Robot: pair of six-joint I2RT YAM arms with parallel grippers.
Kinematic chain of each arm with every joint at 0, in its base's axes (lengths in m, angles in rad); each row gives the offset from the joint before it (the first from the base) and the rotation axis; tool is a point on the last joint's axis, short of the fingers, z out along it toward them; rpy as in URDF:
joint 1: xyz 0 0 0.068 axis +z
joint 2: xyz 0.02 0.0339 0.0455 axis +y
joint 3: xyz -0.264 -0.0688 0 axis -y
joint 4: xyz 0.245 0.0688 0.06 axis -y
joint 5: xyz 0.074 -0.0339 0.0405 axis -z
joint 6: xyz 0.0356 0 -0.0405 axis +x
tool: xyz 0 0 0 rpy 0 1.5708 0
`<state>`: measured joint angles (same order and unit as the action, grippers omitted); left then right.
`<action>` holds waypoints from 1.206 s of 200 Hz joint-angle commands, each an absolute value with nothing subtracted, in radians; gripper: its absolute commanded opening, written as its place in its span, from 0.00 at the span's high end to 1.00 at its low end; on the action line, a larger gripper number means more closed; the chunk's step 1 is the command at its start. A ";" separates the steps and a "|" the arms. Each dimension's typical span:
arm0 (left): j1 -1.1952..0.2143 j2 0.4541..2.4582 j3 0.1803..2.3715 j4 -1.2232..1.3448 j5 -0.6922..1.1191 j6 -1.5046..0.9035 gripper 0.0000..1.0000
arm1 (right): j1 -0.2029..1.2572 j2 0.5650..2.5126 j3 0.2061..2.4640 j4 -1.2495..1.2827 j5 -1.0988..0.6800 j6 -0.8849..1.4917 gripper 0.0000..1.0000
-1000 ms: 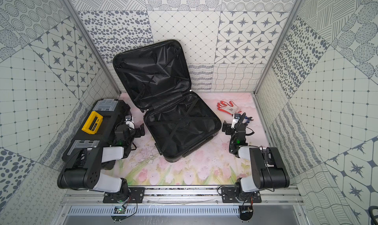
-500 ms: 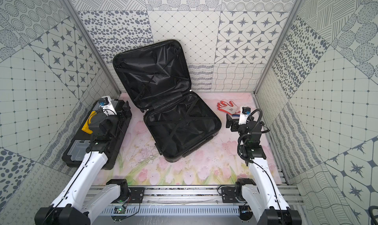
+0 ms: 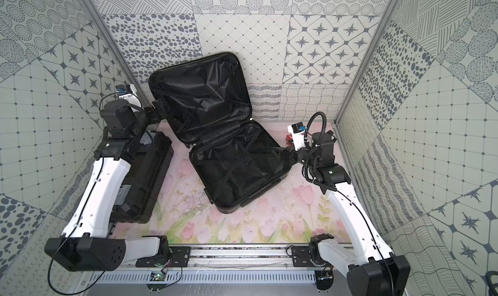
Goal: Close the suitcase zippers
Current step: Close the suitcase at the center of the board.
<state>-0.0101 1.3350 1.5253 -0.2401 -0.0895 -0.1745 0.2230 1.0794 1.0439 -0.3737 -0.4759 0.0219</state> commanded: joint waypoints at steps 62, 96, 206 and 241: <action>0.028 1.756 2.022 -0.424 -0.120 -0.117 0.18 | 0.347 1.157 1.112 -0.456 -0.462 0.078 0.02; 0.028 1.870 2.160 -0.445 -0.144 -0.085 0.29 | 0.352 1.169 1.113 -0.467 -0.447 0.071 0.02; -0.009 1.764 1.976 -0.224 -0.081 0.075 1.00 | 0.354 1.186 1.062 -0.638 -0.179 0.348 0.02; -0.038 1.644 1.794 -0.058 -0.016 0.118 1.00 | 0.356 1.190 1.047 -0.753 0.040 0.527 0.02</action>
<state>-0.0021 1.7477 1.9301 -0.2947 -0.1696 -0.0139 0.3489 1.1973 1.0599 -0.6586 -0.1570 0.3523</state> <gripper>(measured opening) 0.089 0.978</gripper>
